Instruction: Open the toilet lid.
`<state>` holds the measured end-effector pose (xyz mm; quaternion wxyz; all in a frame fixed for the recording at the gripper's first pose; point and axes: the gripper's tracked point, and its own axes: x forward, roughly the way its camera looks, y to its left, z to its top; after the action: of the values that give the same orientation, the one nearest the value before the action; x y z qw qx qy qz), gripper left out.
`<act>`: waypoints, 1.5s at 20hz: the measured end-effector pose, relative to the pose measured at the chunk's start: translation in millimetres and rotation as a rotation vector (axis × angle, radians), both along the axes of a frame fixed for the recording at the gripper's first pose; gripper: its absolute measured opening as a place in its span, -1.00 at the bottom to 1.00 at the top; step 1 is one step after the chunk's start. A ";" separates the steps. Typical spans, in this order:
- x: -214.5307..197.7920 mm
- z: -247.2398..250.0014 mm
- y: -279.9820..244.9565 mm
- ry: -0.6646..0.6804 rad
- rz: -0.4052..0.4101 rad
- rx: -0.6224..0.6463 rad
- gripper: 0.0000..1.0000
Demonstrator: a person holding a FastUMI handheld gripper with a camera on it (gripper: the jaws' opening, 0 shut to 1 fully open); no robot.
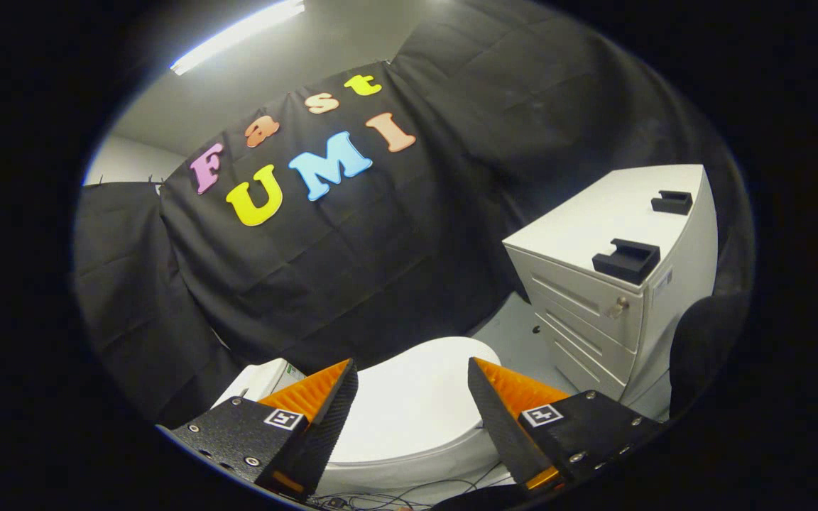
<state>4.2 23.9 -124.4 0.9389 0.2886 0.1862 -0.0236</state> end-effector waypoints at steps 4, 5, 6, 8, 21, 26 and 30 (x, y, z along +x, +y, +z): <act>-2.3 -34.9 7.3 0.106 -0.001 0.063 0.91; -4.8 -45.5 8.3 0.140 -0.003 0.077 0.91; -10.1 -54.5 9.7 0.168 -0.005 0.096 0.91; -15.2 -69.8 9.6 0.216 -0.017 0.139 0.92; -33.3 -142.7 -11.9 0.394 -0.123 0.300 0.88; -25.6 -176.1 -15.7 0.438 -0.147 0.368 0.87; -11.5 -189.1 -13.7 0.419 -0.146 0.409 0.75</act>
<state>-7.4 10.1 -313.5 0.7982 0.4730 0.3556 -0.1122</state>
